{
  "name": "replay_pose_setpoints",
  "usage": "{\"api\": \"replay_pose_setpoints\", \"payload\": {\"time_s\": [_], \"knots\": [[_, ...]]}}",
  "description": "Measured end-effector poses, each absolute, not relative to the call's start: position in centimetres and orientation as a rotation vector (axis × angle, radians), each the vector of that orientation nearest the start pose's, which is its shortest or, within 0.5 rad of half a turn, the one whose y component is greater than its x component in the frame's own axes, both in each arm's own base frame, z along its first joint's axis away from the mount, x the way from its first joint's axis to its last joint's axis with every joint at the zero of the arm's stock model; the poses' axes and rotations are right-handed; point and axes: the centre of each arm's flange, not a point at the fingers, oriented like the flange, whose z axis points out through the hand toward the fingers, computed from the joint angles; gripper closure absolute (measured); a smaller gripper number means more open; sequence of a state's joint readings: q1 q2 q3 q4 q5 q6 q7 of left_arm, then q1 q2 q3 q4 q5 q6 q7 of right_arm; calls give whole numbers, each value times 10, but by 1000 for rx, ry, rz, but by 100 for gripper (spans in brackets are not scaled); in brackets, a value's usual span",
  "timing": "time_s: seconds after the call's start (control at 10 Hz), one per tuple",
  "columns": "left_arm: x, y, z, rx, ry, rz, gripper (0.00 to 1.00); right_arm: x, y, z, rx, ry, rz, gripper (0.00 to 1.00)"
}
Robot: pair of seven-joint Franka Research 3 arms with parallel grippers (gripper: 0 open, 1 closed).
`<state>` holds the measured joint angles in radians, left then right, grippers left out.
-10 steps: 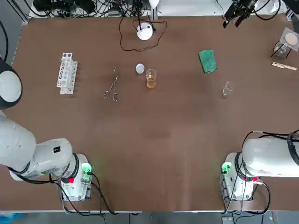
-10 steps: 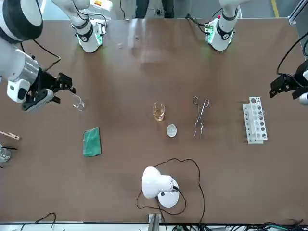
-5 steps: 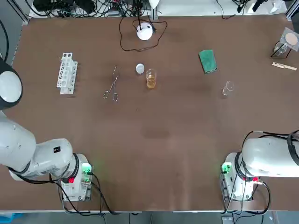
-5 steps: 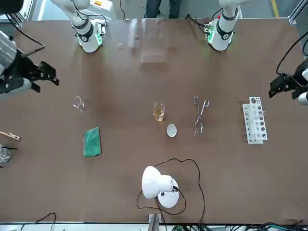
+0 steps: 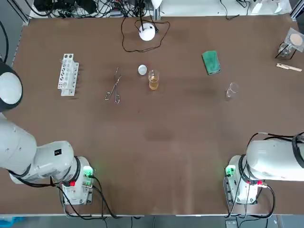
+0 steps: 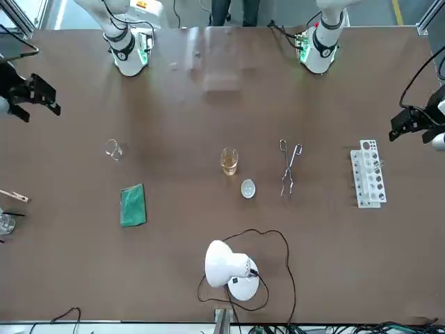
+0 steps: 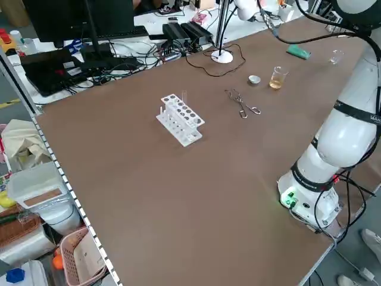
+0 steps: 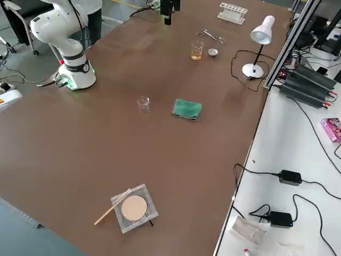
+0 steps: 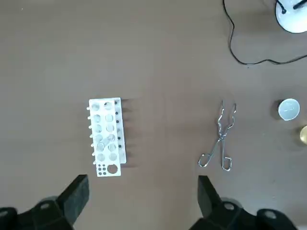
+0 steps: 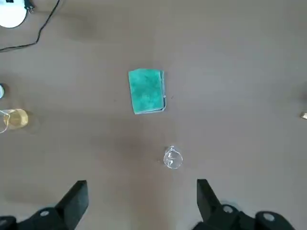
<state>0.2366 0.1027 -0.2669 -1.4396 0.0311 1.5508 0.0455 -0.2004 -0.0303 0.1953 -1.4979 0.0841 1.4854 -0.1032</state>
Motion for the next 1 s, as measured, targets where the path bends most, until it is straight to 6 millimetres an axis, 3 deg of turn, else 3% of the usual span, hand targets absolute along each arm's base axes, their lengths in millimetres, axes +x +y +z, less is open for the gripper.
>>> {"api": "replay_pose_setpoints", "payload": {"time_s": [0.3, 0.5, 1.0], "knots": [[584, -5, 628, -3135, 113, -20, 0, 549, -17, 647, -3068, -98, 16, 0], [584, -1, 628, -3135, 103, -20, 0, 559, -13, 634, -3072, -108, 40, 0], [584, 2, 628, -3136, 94, -20, 0, 560, -15, 640, -3077, -103, 14, 0]]}}
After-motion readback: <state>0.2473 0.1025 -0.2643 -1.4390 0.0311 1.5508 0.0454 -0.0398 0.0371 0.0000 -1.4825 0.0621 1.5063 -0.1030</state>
